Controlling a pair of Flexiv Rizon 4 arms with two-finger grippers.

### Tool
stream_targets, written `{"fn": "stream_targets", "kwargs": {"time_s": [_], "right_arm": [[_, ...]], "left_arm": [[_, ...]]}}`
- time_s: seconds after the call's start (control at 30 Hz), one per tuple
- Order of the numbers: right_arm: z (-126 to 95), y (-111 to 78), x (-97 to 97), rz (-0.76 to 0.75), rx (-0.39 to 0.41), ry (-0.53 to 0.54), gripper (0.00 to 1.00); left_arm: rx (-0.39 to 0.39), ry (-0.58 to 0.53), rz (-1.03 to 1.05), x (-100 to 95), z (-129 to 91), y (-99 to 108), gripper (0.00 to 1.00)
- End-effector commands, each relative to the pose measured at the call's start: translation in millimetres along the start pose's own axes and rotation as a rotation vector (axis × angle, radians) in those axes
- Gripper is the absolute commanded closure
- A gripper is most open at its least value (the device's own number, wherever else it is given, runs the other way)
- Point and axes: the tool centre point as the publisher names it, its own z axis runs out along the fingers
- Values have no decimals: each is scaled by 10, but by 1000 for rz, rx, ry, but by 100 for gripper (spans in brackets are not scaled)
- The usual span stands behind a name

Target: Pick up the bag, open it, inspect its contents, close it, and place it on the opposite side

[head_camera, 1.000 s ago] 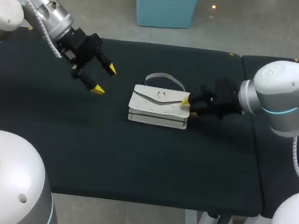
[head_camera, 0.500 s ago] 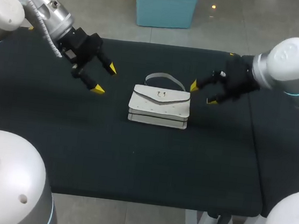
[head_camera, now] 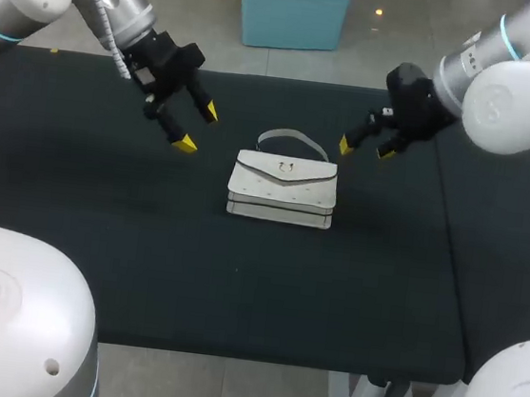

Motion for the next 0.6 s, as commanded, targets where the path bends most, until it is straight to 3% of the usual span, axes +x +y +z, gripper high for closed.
{"fn": "stream_targets", "kwargs": {"time_s": [0.03,0.37,0.6], "right_arm": [[-111,-68,95,-65,-8,-271,0],[-88,-45,338,-269,77,-421,0],[-12,-44,512,-394,83,-509,0]], "left_arm": [[-17,60,-1,-108,2,-37,0],[-34,95,-17,-210,46,-7,0],[-56,99,-20,-257,35,25,0]]}}
